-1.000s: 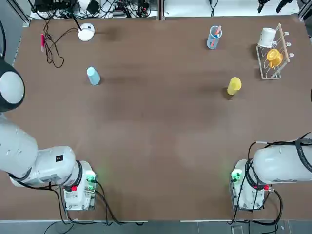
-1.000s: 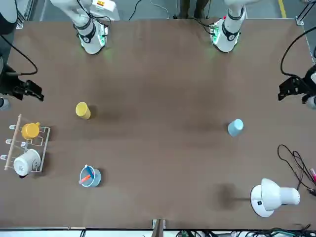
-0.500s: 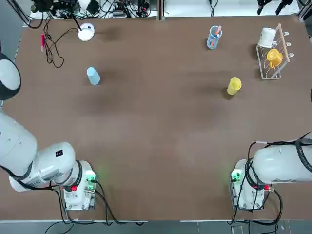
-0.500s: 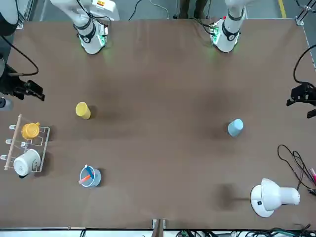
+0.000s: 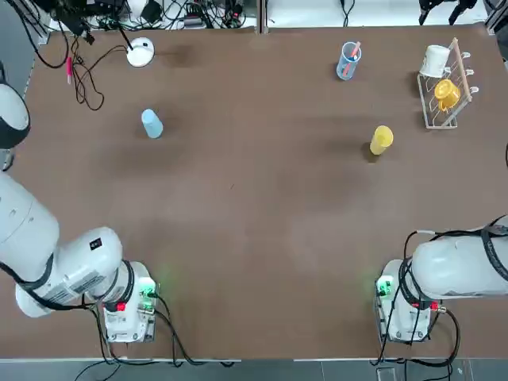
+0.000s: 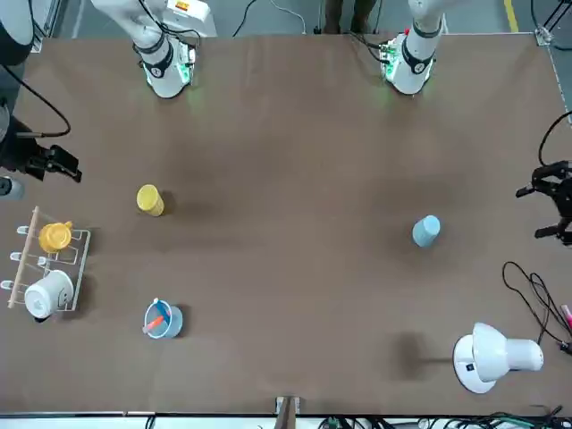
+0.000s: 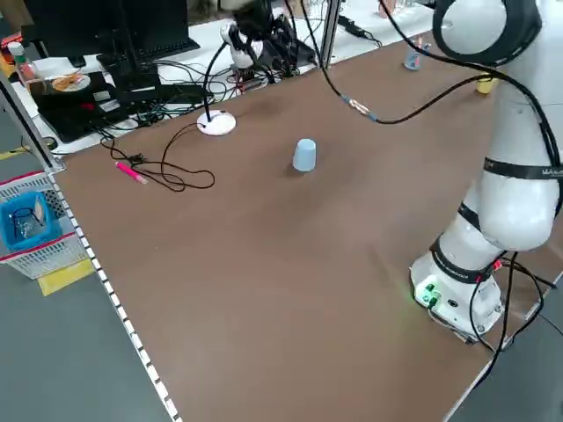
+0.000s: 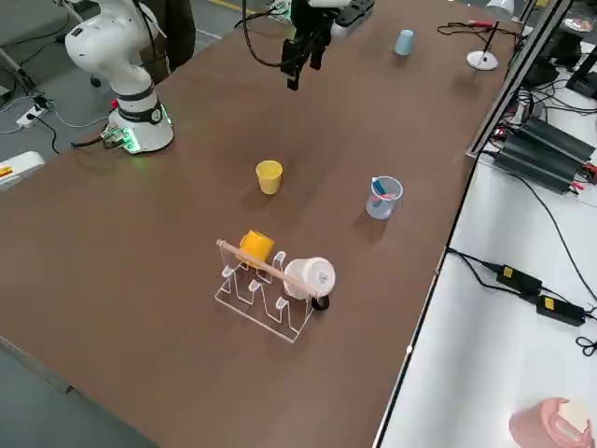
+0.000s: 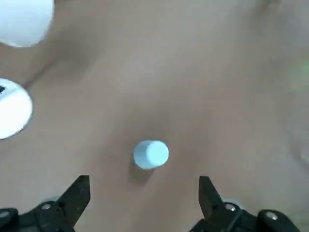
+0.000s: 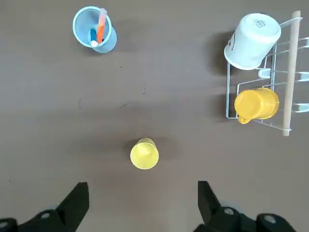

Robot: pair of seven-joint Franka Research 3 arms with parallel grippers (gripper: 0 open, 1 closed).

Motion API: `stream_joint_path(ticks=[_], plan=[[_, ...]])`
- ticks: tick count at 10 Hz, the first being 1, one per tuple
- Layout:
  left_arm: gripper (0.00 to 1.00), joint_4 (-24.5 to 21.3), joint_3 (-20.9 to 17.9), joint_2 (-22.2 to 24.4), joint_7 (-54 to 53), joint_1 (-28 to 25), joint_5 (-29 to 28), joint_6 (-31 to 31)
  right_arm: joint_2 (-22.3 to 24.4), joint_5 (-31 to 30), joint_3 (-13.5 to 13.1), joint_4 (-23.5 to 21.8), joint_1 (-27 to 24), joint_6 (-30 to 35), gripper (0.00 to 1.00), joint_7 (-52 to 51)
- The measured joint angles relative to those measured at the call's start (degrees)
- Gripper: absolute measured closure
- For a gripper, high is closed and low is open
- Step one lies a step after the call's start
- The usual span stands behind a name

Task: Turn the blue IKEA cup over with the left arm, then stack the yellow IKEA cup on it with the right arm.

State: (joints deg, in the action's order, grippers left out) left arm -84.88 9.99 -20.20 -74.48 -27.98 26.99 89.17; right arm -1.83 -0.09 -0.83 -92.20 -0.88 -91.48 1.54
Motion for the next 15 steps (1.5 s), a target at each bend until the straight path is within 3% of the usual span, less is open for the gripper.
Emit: stream_joint_path(ticks=[3,8,15], plan=[[0.01,-3.7,0.1,-6.9,-14.3,-4.4,7.4,-1.5,0.0,0.0,0.0,0.0,0.0,0.0,0.0,0.0],[0.01,-7.6,0.3,-18.1,-41.1,-7.9,13.1,-1.4,0.0,0.0,0.0,0.0,0.0,0.0,0.0,-0.5],[0.01,-9.9,0.8,-25.9,-58.5,-7.8,19.1,0.4,0.0,0.0,-0.1,0.0,0.0,0.0,0.0,-0.9]])
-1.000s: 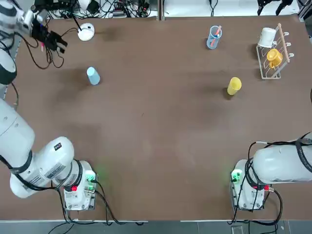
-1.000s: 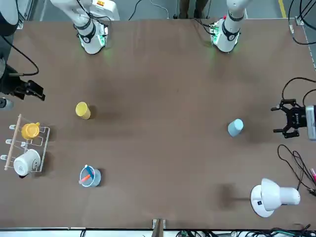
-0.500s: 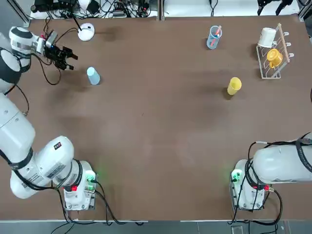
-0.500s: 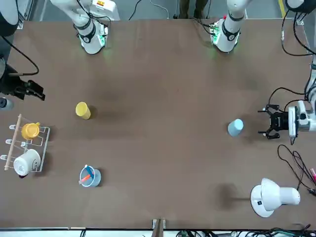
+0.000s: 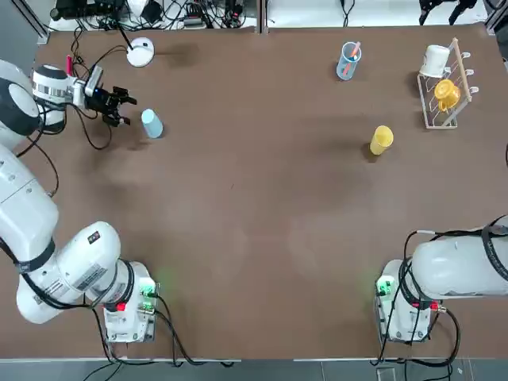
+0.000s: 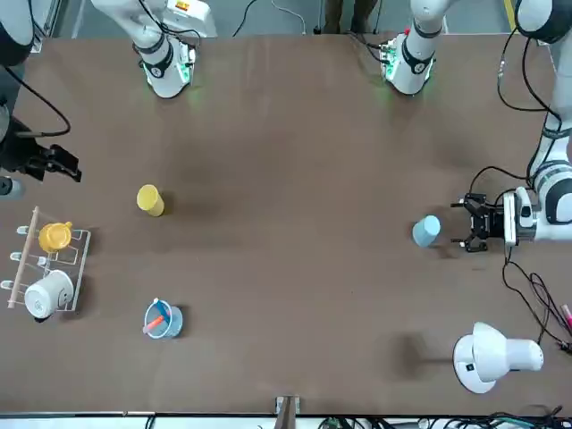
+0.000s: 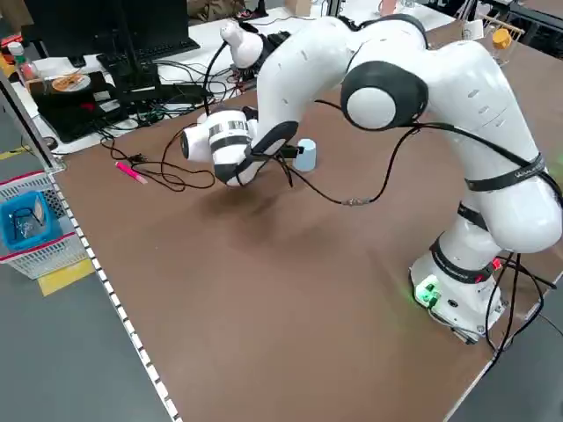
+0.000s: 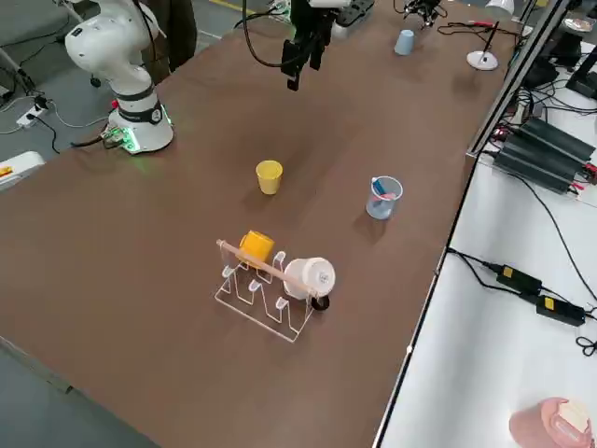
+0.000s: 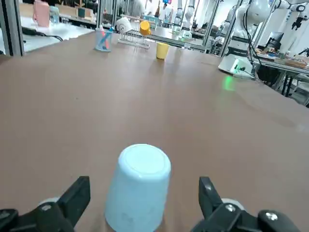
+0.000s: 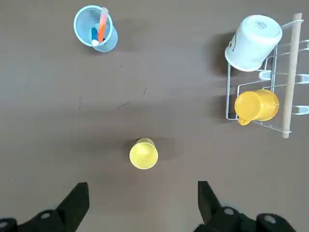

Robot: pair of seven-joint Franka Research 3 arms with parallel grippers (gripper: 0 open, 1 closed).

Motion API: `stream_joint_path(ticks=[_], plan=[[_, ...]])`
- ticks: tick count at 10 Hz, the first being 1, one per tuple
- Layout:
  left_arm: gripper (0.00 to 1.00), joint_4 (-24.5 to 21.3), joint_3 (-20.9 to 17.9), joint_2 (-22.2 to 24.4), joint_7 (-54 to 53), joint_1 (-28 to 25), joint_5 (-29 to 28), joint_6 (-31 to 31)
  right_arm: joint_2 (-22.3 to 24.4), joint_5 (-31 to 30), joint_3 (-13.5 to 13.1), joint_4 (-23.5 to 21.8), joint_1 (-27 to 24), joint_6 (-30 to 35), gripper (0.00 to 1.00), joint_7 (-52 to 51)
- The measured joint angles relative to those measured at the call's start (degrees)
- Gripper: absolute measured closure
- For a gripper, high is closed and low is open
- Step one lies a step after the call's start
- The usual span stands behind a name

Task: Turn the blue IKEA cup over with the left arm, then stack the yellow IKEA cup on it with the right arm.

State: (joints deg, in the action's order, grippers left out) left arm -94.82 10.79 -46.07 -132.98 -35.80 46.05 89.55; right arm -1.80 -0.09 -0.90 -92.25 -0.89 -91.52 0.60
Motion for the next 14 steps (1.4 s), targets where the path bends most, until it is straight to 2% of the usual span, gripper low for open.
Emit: stream_joint_path(ticks=[4,7,8,11,14], plan=[[0.01,-0.6,0.0,-3.6,-7.9,0.0,1.1,1.7,0.0,0.0,0.0,0.0,0.0,0.0,0.0,0.0],[0.01,-1.6,0.1,-4.4,-8.9,0.5,3.1,3.9,0.4,0.0,0.0,-1.2,0.0,-0.1,0.0,-0.1],[0.01,-2.2,0.2,-4.4,-8.9,1.2,3.8,4.6,1.9,0.0,0.0,-3.2,0.0,-1.0,0.0,-0.5],[0.01,-3.4,0.3,-4.7,-8.9,3.7,4.7,6.6,7.3,0.0,-0.1,-13.2,0.0,-6.7,0.0,-1.6],[0.03,-3.7,0.3,-5.2,-8.9,4.4,5.4,7.4,7.9,-0.1,-0.3,-23.1,-0.5,-16.5,0.0,-2.0]])
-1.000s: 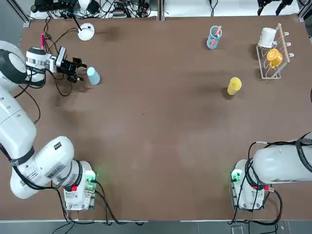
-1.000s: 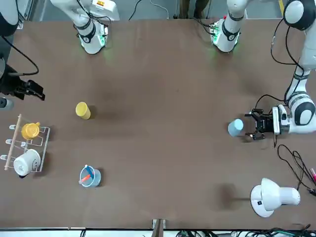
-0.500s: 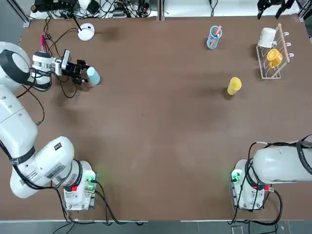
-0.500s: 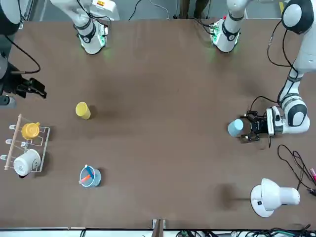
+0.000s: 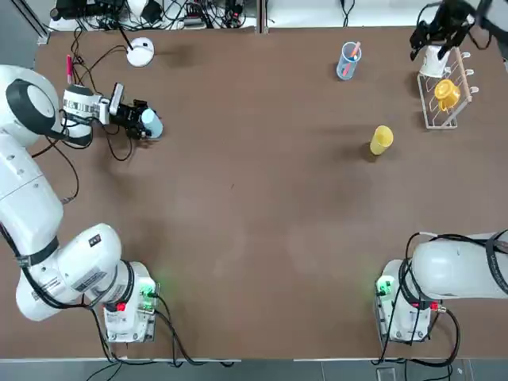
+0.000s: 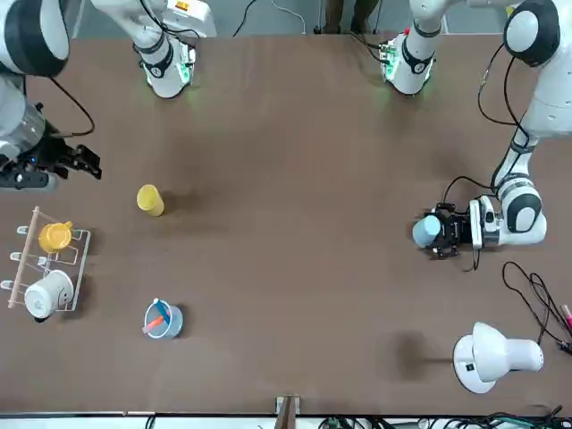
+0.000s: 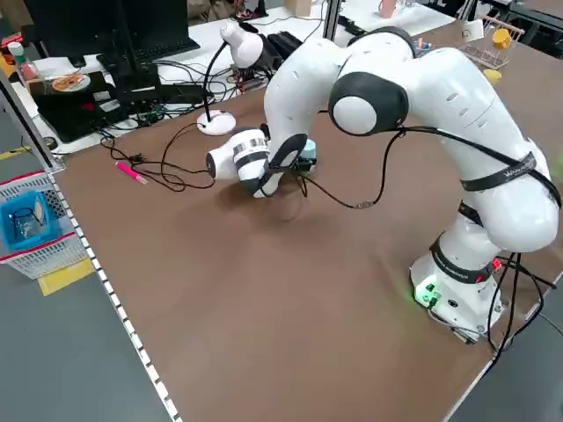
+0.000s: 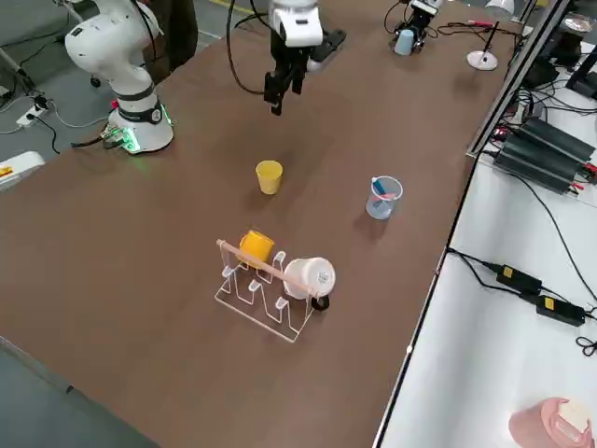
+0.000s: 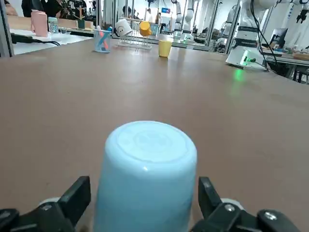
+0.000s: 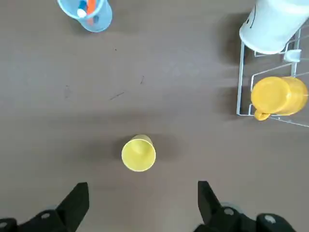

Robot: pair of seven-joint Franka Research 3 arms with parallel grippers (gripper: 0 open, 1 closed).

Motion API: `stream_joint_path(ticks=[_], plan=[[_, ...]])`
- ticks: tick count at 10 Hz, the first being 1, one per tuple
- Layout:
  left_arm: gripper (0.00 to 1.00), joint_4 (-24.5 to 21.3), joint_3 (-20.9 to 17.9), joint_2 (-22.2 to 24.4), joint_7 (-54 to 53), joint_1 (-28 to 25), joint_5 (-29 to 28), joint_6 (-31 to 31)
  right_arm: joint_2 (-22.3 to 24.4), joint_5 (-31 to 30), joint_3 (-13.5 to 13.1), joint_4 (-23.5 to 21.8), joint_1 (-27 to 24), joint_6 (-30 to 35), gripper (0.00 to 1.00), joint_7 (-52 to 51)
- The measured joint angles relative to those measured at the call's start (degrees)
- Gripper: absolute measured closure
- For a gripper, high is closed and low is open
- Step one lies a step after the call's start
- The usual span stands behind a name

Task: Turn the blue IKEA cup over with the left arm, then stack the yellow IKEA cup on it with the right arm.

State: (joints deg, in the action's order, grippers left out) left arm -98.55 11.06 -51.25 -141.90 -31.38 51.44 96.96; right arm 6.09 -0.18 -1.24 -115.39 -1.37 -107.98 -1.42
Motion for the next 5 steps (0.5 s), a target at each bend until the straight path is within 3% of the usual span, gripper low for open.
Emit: stream_joint_path(ticks=[3,5], plan=[[0.09,-0.3,0.0,-0.5,0.0,0.7,0.6,0.1,-0.1,0.0,-0.1,-11.4,-1.1,-13.7,0.0,-0.1],[0.21,-0.2,0.0,-0.6,-0.1,0.8,0.8,0.1,-0.9,-0.1,-0.1,-17.2,-1.9,-20.8,0.0,-0.2]])
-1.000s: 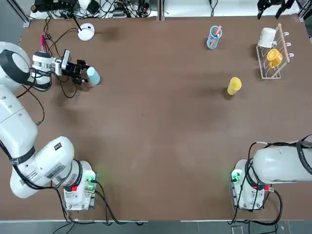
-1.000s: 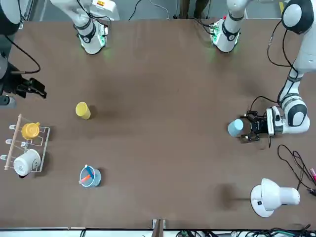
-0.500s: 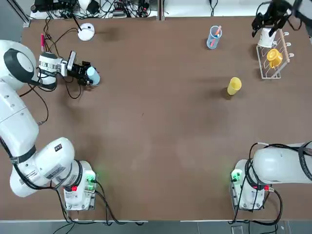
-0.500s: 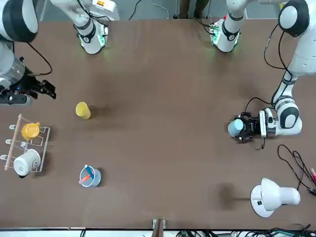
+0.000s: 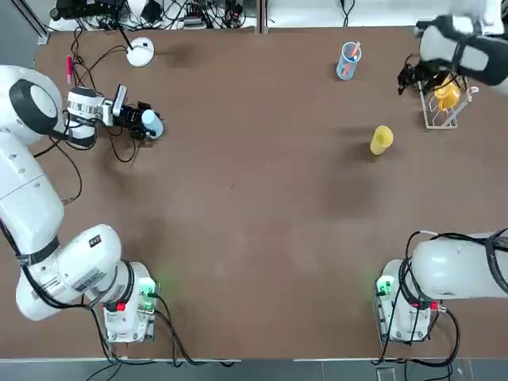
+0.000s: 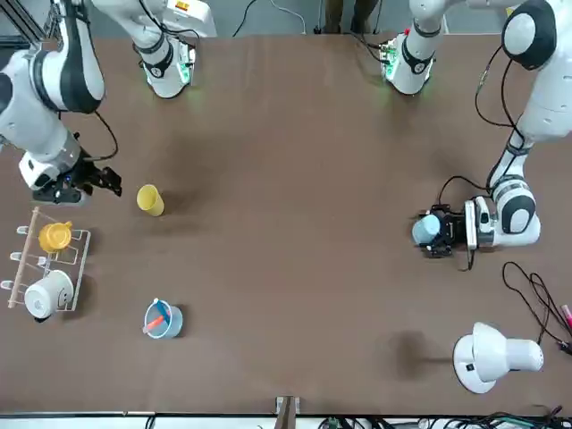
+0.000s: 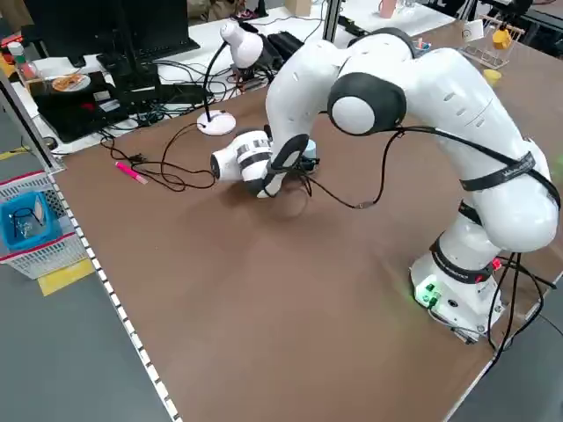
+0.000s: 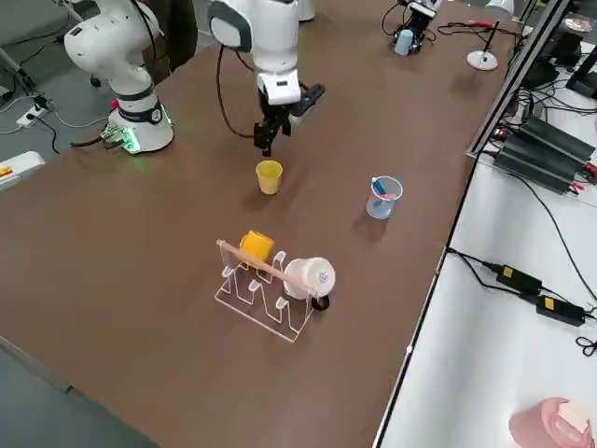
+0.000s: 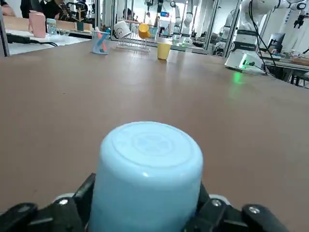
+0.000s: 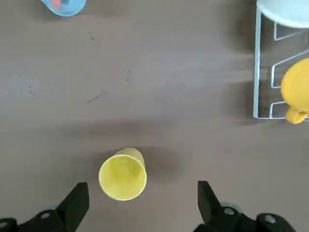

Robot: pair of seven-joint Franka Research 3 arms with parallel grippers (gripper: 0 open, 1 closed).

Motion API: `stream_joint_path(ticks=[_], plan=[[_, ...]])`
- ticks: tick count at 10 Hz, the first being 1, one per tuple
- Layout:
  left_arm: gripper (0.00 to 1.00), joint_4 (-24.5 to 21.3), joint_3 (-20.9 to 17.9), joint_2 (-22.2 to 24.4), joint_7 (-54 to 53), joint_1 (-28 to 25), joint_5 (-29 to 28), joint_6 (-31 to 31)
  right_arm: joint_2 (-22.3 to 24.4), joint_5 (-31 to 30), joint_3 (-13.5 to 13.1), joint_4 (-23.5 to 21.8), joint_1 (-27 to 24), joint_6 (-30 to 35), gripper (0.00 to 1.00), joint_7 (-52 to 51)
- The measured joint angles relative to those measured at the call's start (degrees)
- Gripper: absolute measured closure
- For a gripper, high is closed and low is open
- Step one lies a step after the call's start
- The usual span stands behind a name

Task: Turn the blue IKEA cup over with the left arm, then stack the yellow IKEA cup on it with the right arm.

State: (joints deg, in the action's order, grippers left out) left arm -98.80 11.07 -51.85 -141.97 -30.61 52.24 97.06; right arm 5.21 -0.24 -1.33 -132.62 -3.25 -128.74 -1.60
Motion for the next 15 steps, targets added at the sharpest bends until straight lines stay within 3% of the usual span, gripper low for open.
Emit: stream_joint_path(ticks=[2,4,7,10,12,15], plan=[[0.29,0.4,0.0,0.0,0.0,0.0,0.1,0.0,-2.3,-1.5,0.0,-3.5,-0.8,-6.5,0.0,-0.1],[0.29,1.6,0.3,0.8,0.0,0.4,0.1,0.1,-5.2,-2.5,-0.1,-6.2,-1.9,-11.0,0.02,-0.2],[0.31,2.6,0.5,8.8,1.2,4.2,-1.7,1.1,-7.0,-2.6,0.0,-6.4,-2.1,-11.7,0.02,-0.2],[0.31,2.7,0.9,20.3,14.2,8.3,-13.2,1.7,-8.1,-2.6,0.2,-8.3,-1.5,-16.2,0.02,-0.2],[0.31,2.8,0.9,25.3,20.9,13.2,-17.2,3.1,-8.9,-2.6,0.5,-9.3,-0.3,-17.8,0.02,-0.2],[0.31,4.0,1.5,31.5,34.9,21.2,-30.9,7.7,-8.9,-3.2,0.5,-10.0,-0.1,-19.4,0.02,-0.2]])
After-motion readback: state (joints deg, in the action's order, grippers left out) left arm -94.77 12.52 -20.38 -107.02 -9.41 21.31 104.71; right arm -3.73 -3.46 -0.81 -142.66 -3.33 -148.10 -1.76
